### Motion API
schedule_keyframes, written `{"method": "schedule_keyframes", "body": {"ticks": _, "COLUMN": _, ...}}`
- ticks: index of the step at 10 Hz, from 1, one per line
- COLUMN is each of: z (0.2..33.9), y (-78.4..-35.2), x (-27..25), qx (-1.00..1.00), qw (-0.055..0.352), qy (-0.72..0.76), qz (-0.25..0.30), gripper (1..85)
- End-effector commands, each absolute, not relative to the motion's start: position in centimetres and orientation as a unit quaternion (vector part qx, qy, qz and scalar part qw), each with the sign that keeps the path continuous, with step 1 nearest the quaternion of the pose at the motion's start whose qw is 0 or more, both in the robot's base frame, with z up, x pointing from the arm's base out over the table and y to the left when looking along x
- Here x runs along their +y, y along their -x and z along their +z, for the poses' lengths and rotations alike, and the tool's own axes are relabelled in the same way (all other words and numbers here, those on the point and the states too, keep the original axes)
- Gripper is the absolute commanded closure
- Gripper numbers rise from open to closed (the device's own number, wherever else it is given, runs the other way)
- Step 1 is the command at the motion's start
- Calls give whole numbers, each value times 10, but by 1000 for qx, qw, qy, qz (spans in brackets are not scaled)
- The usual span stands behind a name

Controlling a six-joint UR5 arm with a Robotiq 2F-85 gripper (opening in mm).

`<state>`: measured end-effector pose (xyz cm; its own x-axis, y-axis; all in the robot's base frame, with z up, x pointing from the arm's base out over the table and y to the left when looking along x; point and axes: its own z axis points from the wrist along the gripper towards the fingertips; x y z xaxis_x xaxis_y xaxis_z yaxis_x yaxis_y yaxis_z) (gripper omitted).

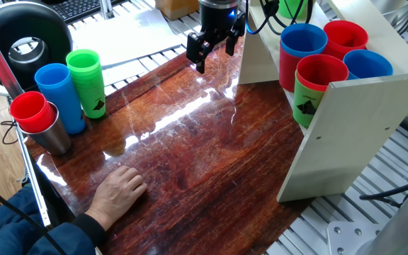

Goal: Take the cups off the shelf and stack them together

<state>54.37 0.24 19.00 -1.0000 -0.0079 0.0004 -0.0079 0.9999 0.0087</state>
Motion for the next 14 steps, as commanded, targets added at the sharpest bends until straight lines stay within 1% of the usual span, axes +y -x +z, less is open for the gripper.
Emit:
{"method": "schedule_keyframes", "body": {"ticks": 1, "z": 193, "y": -535, "x": -33, "qx": -996, "qw": 21, "qy": -55, "qz": 67, "gripper": 17}}
{"method": "schedule_keyframes", "body": {"ticks": 2, "z": 191, "y": -535, "x": -30, "qx": -996, "qw": 20, "qy": -50, "qz": 68, "gripper": 843}}
{"method": "schedule_keyframes", "body": {"ticks": 5, "z": 186, "y": -539, "x": -17, "qx": -996, "qw": 19, "qy": -43, "qz": 77, "gripper": 843}}
{"method": "schedule_keyframes", "body": {"ticks": 8, "z": 195, "y": -536, "x": -25, "qx": -995, "qw": 24, "qy": -60, "qz": 75, "gripper": 843}}
{"method": "schedule_keyframes", "body": {"ticks": 10, "z": 211, "y": -524, "x": -28, "qx": -994, "qw": 29, "qy": -77, "qz": 69, "gripper": 843}}
{"method": "schedule_keyframes", "body": {"ticks": 12, "z": 238, "y": -512, "x": -44, "qx": -989, "qw": 25, "qy": -105, "qz": 102, "gripper": 843}}
{"method": "schedule_keyframes", "body": {"ticks": 14, "z": 250, "y": -505, "x": -42, "qx": -987, "qw": 12, "qy": -120, "qz": 105, "gripper": 843}}
